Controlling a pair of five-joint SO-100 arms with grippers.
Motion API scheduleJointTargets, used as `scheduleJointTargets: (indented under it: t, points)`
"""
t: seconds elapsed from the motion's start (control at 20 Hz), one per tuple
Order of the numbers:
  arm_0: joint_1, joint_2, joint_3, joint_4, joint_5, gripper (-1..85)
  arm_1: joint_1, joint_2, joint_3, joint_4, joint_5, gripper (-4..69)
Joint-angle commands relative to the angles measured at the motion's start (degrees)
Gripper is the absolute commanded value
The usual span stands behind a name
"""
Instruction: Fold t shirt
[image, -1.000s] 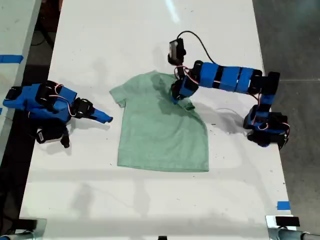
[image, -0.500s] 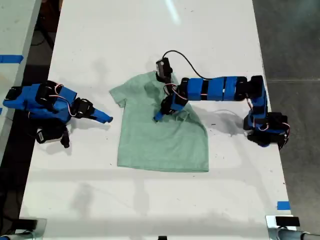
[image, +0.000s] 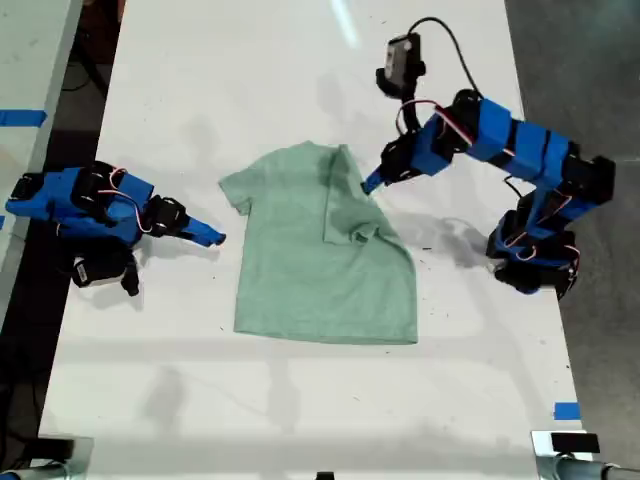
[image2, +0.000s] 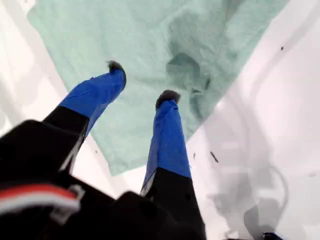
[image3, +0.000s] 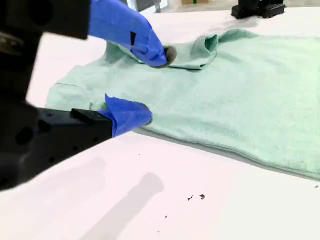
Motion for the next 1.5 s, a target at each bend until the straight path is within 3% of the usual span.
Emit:
scheduleJointTargets:
  t: [0.0, 0.05, 0.25, 0.45, 0.7, 0.9, 1.1, 1.45]
  points:
    - [0.26, 0.35, -0.62, -0.97, -0.62, 14.8, -4.22, 29.44, 13.45, -0.18, 3.78, 5.9]
    - [0.26, 0.35, -0.62, -0.97, -0.62, 14.8, -5.89, 38.76, 22.06, -2.29, 4.57, 2.4]
    - [0.26, 0.35, -0.62, -0.97, -0.62, 14.8, -10.90, 81.30, 67.94, -18.19, 7.65, 2.3]
    - [0.26, 0.35, -0.62, -0.88, -0.62, 14.8, -12.57, 85.78, 86.66, -17.67, 6.42, 8.3]
    - [0.26, 0.35, -0.62, -0.88, -0.62, 14.8, -12.66, 85.78, 101.16, -19.34, 7.91, 9.2]
    - [0.26, 0.35, -0.62, -0.88, -0.62, 14.8, -12.83, 85.52, 101.07, -19.25, 3.60, 8.1]
    - [0.26, 0.35, -0.62, -0.88, -0.62, 14.8, -12.83, 85.52, 101.07, -19.25, -5.98, 7.8]
    - [0.26, 0.35, -0.62, -0.88, -0.62, 14.8, -12.83, 85.52, 101.07, -19.25, -6.24, 7.5]
